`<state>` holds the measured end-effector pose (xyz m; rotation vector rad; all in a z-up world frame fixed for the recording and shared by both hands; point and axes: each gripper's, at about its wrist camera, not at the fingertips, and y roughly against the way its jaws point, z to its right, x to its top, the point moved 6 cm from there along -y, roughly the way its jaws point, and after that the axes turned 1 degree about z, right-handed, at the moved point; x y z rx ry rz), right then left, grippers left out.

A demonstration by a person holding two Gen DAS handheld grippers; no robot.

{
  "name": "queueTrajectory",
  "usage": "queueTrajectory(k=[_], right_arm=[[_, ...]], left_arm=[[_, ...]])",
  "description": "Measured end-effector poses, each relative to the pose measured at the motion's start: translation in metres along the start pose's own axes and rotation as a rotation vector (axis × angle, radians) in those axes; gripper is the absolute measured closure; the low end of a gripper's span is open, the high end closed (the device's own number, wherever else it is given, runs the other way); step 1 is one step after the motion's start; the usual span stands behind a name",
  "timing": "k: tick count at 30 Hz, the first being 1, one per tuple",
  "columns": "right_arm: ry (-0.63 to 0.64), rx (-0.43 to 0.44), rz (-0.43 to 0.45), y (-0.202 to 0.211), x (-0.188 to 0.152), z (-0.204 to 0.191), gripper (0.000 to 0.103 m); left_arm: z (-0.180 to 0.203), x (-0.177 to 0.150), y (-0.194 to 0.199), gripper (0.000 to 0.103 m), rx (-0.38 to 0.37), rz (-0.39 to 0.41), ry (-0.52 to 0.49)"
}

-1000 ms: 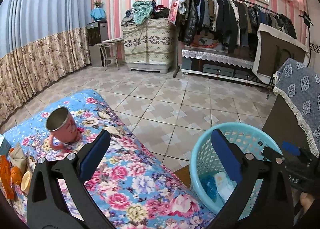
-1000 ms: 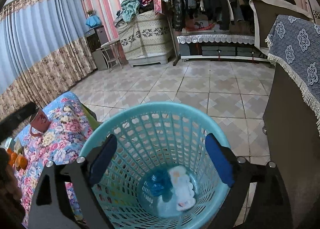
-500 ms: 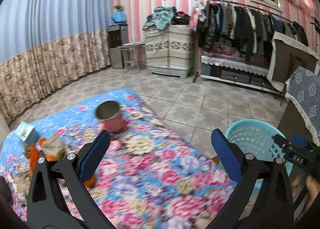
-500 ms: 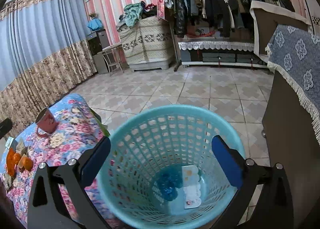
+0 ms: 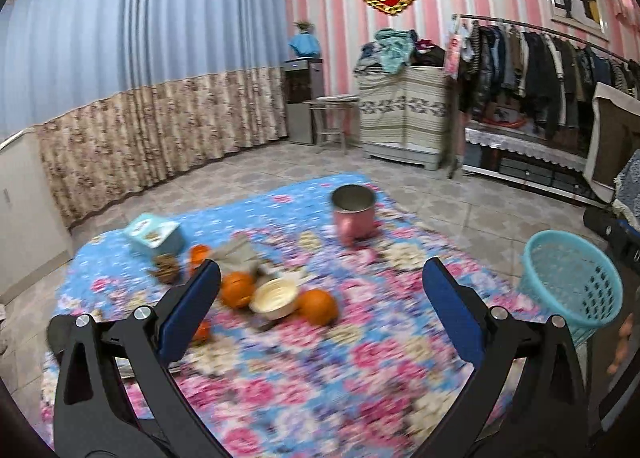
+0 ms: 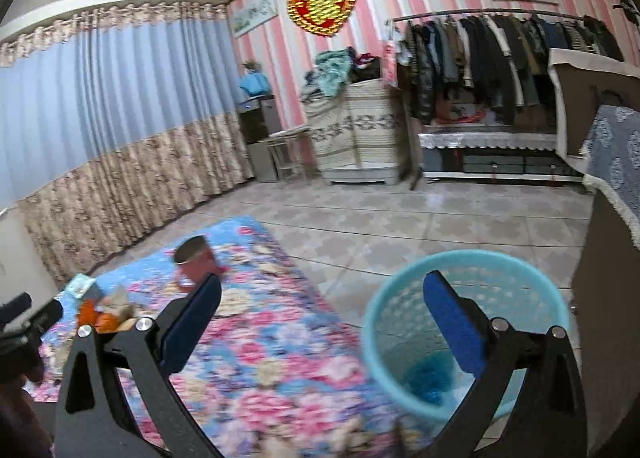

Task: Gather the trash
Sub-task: 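Open the right gripper to drop the booklet into the basket while the left tool returns to the bed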

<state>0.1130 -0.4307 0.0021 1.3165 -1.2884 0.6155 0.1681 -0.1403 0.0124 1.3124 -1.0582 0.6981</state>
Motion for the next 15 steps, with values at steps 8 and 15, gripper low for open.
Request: queueTrajectory(k=[8, 15], right_arm=[[0.042, 0.121, -0.005, 0.017, -0.028, -0.068, 0.004], [0.106, 0.153, -0.031, 0.019, -0.051, -0.104, 0.004]], left_arm=[[-0.062, -0.039, 0.017, 0.005, 0.1, -0.031, 0.049], [-0.093, -0.072, 0.015, 0.005, 0.136, -0.067, 0.089]])
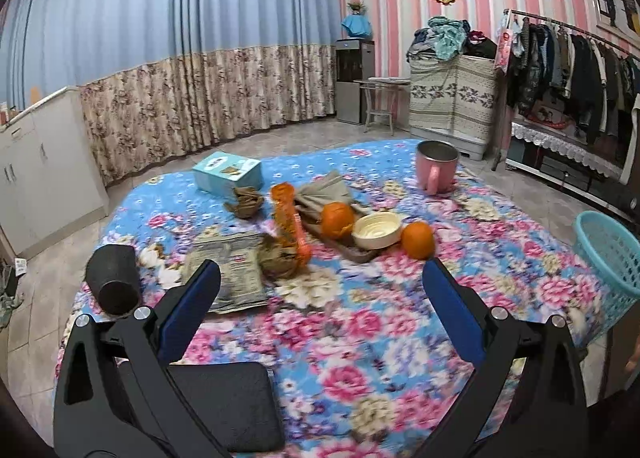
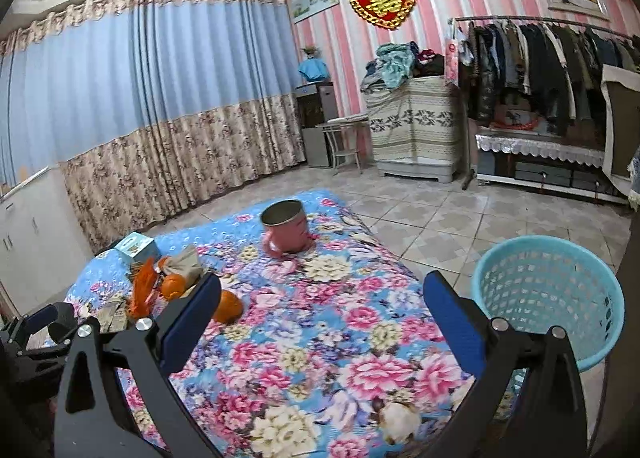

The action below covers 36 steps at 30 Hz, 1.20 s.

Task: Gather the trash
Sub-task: 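Open the right gripper to drop the booklet into the basket while the left tool returns to the bed, then grasp the black ribbed rubber cylinder with the left gripper while the right tool approaches the orange peel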

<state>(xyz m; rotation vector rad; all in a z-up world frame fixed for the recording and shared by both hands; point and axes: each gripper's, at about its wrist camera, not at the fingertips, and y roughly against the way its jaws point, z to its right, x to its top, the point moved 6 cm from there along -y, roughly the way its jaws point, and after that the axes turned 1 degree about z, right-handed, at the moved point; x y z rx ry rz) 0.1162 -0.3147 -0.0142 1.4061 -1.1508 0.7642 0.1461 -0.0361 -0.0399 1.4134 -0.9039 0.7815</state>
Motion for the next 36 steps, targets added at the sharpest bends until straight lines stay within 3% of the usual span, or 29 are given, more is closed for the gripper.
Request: queueTrajectory(k=[7, 15, 19, 26, 29, 34, 36], right_arm=[[0.033, 0.057, -0.002, -0.012, 0.004, -0.044, 0.004], [0.112, 0.091, -0.012, -0.044, -0.005, -0.092, 0.004], [0.173, 0.08, -0.025, -0.059, -0.009, -0.105, 0.004], [0.236, 0.075, -0.08, -0.099, -0.017, -0.111, 0.004], [0.249, 0.068, -0.087, -0.108, -0.025, -0.108, 0.004], [0.16, 0.093, -0.167, -0.128, -0.041, -0.095, 0.004], [0.151, 0.087, -0.199, -0.136, -0.047, -0.091, 0.004]], left_arm=[[-0.034, 0.008, -0.005, 0.005, 0.033, 0.004, 0.042], [-0.11, 0.02, -0.018, 0.005, 0.124, -0.016, 0.139], [-0.144, 0.014, -0.03, 0.005, 0.214, -0.028, 0.131], [-0.197, -0.013, -0.065, 0.005, 0.308, -0.109, 0.205], [-0.21, -0.023, -0.082, 0.005, 0.295, -0.166, 0.257], [-0.223, -0.034, -0.098, 0.006, 0.342, -0.235, 0.302], [-0.225, -0.037, -0.104, 0.006, 0.323, -0.261, 0.313]])
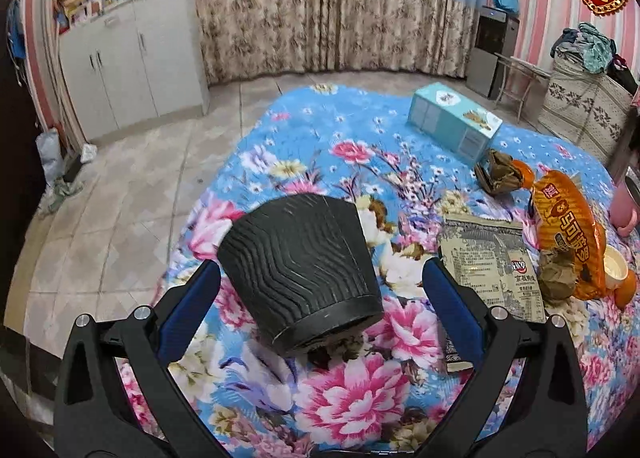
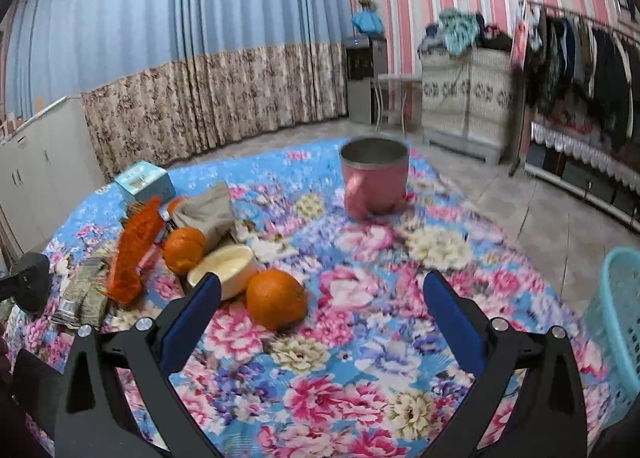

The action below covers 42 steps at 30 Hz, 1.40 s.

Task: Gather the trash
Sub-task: 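Grasp the black ribbed rubber cylinder with the left gripper while the right tool approaches the orange peel, then grasp the orange peel half with the right gripper and lift it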

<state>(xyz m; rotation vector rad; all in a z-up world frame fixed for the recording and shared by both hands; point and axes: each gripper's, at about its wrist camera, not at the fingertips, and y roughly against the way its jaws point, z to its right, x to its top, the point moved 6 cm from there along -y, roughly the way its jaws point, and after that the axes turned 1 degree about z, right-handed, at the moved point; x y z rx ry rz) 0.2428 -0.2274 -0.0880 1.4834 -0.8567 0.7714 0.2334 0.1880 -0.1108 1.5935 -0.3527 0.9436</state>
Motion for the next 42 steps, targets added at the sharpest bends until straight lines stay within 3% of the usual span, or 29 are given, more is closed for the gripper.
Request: queueTrajectory(k=[8, 13, 22, 26, 30, 33, 42], right_arm=[[0.04, 0.015, -0.052, -0.013, -0.009, -0.008, 0.004], [0.053, 0.029, -0.098, -0.02, -0.014, -0.013, 0.004], [0.039, 0.041, -0.165, -0.04, -0.016, -0.015, 0.007], [0.088, 0.045, -0.184, -0.049, -0.015, -0.028, 0.021], [0.12, 0.061, -0.226, -0.058, -0.019, -0.037, 0.047], [0.122, 0.108, -0.238, -0.059, -0.021, -0.042, 0.06], [0.061, 0.123, -0.146, -0.037, -0.008, -0.025, 0.065]], left_arm=[[0.005, -0.001, -0.01, 0.009, 0.023, -0.038, -0.04], [0.0, -0.004, -0.021, 0.031, 0.037, -0.099, -0.039], [-0.005, 0.0, -0.015, 0.031, 0.003, -0.079, 0.001], [-0.002, 0.004, -0.006, 0.031, -0.002, -0.047, 0.003], [0.004, 0.006, -0.001, 0.031, -0.001, -0.03, -0.005], [0.01, 0.007, 0.001, 0.031, -0.01, -0.022, -0.005], [0.035, 0.003, 0.018, 0.031, -0.015, 0.043, -0.099]])
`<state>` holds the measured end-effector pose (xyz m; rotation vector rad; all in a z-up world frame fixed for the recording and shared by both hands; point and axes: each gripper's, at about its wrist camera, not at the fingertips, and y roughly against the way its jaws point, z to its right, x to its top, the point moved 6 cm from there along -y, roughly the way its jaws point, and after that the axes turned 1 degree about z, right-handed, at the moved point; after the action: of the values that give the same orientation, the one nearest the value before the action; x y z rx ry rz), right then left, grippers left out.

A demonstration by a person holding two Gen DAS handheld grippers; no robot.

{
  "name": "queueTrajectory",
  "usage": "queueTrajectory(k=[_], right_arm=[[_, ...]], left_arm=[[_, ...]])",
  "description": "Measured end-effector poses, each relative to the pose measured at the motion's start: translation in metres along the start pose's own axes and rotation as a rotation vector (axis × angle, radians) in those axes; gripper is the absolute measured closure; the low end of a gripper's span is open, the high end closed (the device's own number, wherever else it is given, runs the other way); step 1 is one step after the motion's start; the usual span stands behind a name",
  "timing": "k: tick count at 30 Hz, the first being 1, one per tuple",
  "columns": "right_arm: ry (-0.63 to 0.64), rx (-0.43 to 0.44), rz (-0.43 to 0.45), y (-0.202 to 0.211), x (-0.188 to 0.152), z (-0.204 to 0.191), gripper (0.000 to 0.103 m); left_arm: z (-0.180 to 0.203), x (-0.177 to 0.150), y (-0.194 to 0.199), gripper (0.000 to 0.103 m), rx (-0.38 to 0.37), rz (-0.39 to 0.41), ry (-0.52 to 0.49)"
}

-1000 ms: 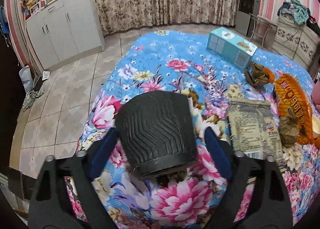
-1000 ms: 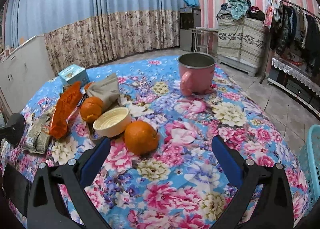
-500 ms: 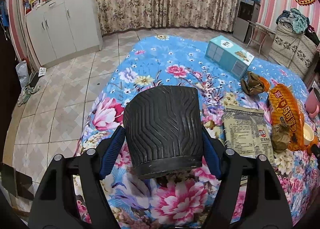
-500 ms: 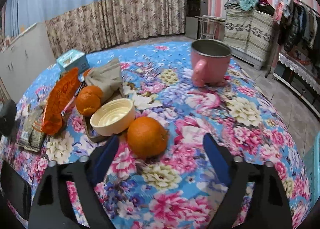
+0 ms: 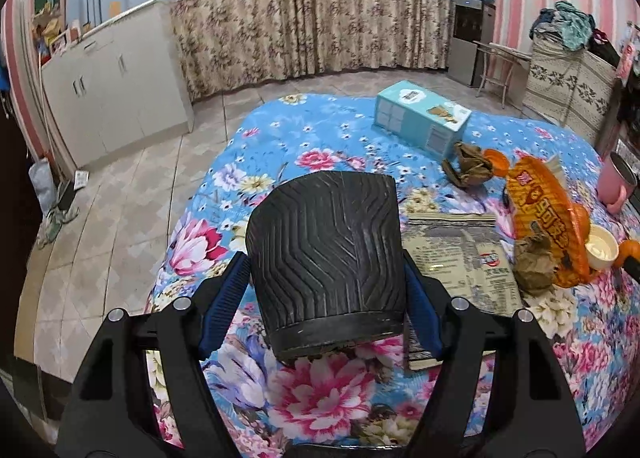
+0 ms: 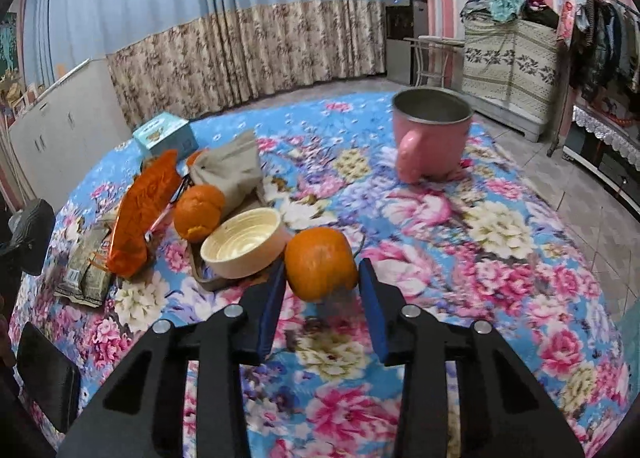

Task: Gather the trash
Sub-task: 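Grasp the orange peel half with the right gripper and lift it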

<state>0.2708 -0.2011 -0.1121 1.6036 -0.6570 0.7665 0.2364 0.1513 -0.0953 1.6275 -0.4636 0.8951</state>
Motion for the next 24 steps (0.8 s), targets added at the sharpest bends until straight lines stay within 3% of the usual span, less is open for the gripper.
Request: queueTrajectory(k=[5, 8, 9, 15, 17, 18, 19, 24], right_arm=[[-0.012, -0.032, 0.042, 0.022, -0.001, 0.013, 0.068], [-0.015, -0.042, 0.049, 0.031, -0.003, 0.021, 0.075], [-0.022, -0.044, 0.05, 0.033, -0.003, 0.025, 0.082], [-0.105, -0.002, -0.016, 0.024, -0.015, 0.042, 0.081], [-0.12, -0.002, -0.018, 0.021, -0.017, 0.045, 0.067], [-0.133, -0.011, -0.015, 0.021, -0.018, 0.048, 0.04], [-0.144, -0.018, -0.011, 0.022, -0.018, 0.05, 0.025], [-0.134, -0.027, -0.035, 0.021, -0.02, 0.049, 0.025]], left_arm=[[0.015, 0.003, 0.02, 0.031, -0.011, 0.062, -0.054], [0.025, 0.0, 0.029, 0.031, -0.017, 0.089, -0.093], [0.03, -0.001, 0.033, 0.031, -0.026, 0.092, -0.102], [0.04, -0.007, 0.043, 0.031, -0.057, 0.08, -0.092], [0.041, -0.008, 0.045, 0.031, -0.053, 0.084, -0.096], [0.04, -0.008, 0.044, 0.031, -0.047, 0.084, -0.098], [0.039, -0.009, 0.043, 0.031, -0.042, 0.081, -0.097], [0.031, -0.007, 0.036, 0.031, -0.032, 0.074, -0.079]])
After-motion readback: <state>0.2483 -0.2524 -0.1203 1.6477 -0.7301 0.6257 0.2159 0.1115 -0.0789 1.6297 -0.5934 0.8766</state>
